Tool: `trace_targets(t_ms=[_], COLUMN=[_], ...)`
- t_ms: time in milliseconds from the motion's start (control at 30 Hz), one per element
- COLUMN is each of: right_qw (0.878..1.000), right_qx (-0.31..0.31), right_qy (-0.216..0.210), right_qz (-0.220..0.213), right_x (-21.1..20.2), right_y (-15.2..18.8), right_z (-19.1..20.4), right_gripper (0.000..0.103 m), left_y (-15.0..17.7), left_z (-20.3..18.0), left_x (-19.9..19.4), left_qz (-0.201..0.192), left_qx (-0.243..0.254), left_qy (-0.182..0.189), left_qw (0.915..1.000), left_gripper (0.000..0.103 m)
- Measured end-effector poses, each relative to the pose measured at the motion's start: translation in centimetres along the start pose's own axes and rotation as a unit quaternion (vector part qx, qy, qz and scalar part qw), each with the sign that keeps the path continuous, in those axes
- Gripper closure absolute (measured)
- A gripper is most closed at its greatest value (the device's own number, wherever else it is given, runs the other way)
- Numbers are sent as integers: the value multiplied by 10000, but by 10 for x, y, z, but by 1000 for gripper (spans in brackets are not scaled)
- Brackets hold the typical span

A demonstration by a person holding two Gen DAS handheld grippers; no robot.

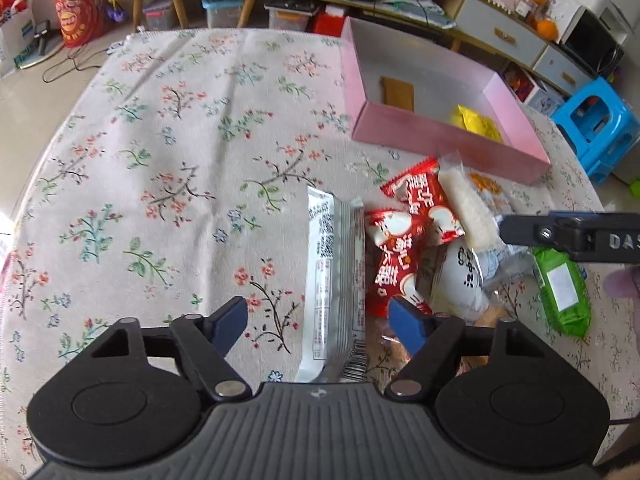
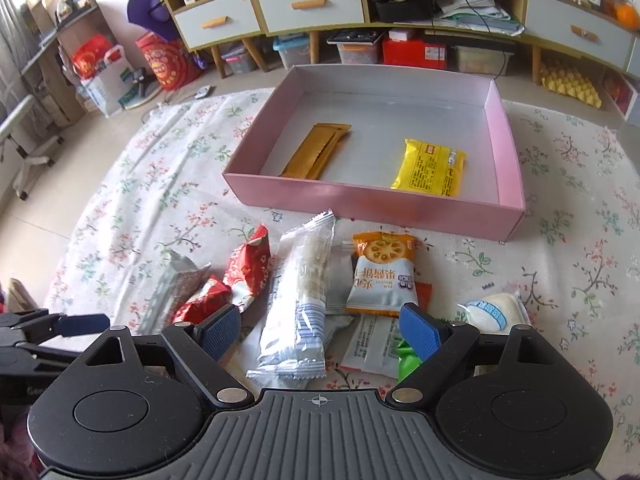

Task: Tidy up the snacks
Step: 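Grasp the silver-white bar with the left gripper while the right grasps the clear stick bag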

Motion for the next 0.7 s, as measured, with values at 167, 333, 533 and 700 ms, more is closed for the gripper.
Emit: trace_targets(t_ms=[167, 333, 533, 700], right_qw=[9998, 9993, 9984, 9989], right_qx=[-109, -265, -443, -384], right_qy=[152, 256, 334, 253], right_qz=[9, 33, 82, 123], right_x=[12, 23, 33, 35], right_y=[-1, 1, 5, 4], right_z=[7, 14, 17, 16], right_gripper=[17, 21, 38, 61], left_y=[0, -1, -2, -3], left_z=[-2, 0, 2, 6], left_x=[4, 6, 8, 8], left_qz=[77, 116, 133, 133], left_qx=[82, 142, 148, 72], left_qy=[-21, -66, -80, -81], left_qw=[9999, 9998, 9998, 9999], left_gripper=[47, 54, 65, 71])
Point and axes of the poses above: each gripper's, at about its wrist camera, not at the fingertips, and x roughly the way its jaws point, z to its left, y to its underside, the point moved 2 cm from there along x, roughly the way its jaws point, and after that the axes turned 13 degrees about x, right-handed, at the moved point
